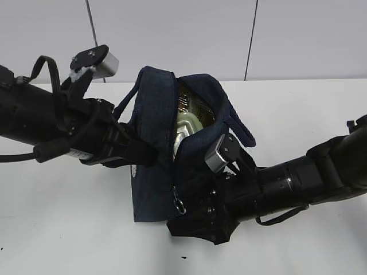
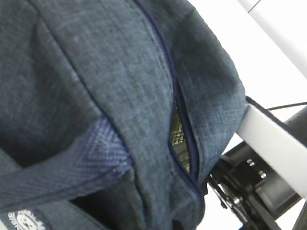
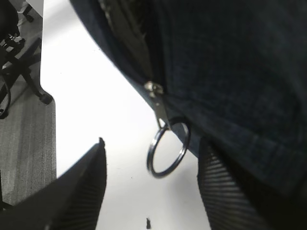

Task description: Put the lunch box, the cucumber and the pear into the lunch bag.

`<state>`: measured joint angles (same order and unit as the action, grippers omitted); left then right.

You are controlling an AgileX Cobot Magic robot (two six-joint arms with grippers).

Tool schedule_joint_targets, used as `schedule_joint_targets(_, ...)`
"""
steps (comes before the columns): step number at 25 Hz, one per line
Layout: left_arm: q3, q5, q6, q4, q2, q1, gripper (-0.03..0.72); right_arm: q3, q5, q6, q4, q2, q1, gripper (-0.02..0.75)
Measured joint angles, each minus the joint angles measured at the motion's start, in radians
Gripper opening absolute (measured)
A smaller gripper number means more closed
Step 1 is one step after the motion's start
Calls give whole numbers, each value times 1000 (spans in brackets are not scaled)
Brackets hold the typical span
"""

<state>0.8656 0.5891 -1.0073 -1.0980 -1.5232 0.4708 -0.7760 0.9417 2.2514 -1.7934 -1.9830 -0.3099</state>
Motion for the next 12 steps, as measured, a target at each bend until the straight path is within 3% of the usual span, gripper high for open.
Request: schedule_joint_targets(12,0,2,0,6,0,0,-8,-33,-75,-13,5,5,0,407)
